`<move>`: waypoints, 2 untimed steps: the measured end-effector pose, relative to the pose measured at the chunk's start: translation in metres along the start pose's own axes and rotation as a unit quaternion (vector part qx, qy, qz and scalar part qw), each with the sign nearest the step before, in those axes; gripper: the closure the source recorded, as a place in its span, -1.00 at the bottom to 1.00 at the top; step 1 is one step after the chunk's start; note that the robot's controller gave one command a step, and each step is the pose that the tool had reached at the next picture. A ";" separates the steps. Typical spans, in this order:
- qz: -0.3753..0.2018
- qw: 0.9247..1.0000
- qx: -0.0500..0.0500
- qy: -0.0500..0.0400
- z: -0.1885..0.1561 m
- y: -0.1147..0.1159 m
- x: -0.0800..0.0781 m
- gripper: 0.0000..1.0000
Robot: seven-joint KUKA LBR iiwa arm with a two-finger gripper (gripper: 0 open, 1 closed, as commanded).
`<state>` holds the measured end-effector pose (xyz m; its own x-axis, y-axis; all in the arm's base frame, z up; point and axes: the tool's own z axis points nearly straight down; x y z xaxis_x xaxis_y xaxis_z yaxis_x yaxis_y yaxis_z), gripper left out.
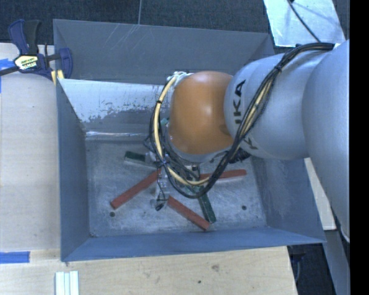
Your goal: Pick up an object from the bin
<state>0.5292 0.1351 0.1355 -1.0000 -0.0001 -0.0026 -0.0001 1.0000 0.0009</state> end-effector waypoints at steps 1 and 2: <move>-0.252 0.968 -0.001 -0.001 0.009 0.046 -0.027 -1.00; -0.384 0.923 0.000 -0.001 0.022 0.046 -0.036 -1.00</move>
Offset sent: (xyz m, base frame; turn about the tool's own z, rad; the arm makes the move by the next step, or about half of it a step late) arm 0.0263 0.0449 -0.0093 -0.5080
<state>0.5650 0.1809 0.1135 -0.7055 -0.7087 -0.0048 -0.7087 0.7055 -0.0013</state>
